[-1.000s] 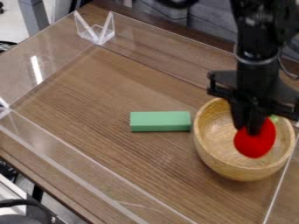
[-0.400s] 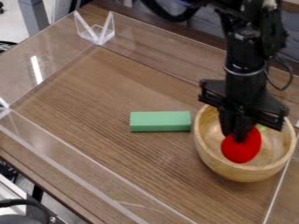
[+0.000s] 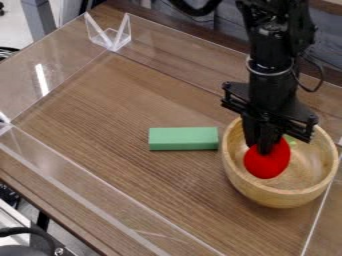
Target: Move the red fruit to the right
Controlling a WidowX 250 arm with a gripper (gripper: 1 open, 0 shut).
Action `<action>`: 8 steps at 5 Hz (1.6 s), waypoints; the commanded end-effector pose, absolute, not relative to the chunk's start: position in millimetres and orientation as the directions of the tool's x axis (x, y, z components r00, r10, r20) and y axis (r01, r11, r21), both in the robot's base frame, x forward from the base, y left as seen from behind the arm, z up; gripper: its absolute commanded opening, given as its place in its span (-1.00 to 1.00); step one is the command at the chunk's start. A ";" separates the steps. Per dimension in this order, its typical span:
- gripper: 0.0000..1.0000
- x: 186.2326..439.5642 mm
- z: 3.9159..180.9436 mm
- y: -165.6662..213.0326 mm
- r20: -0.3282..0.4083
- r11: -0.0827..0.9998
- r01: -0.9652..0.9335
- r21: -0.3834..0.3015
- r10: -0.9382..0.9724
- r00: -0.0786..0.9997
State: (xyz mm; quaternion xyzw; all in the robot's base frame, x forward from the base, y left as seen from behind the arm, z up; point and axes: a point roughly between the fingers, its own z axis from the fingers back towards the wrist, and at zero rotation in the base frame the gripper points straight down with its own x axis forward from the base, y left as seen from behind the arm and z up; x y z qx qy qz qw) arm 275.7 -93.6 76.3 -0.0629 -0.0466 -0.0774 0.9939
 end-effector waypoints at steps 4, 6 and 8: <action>-1.00 272.0 87.1 -109.2 0.123 0.979 0.168 -0.113 -0.154 0.980; 1.00 274.2 80.0 -123.0 0.112 0.985 0.137 -0.109 -0.124 0.986; 1.00 281.6 82.2 -133.2 0.123 0.986 0.132 -0.100 -0.119 0.985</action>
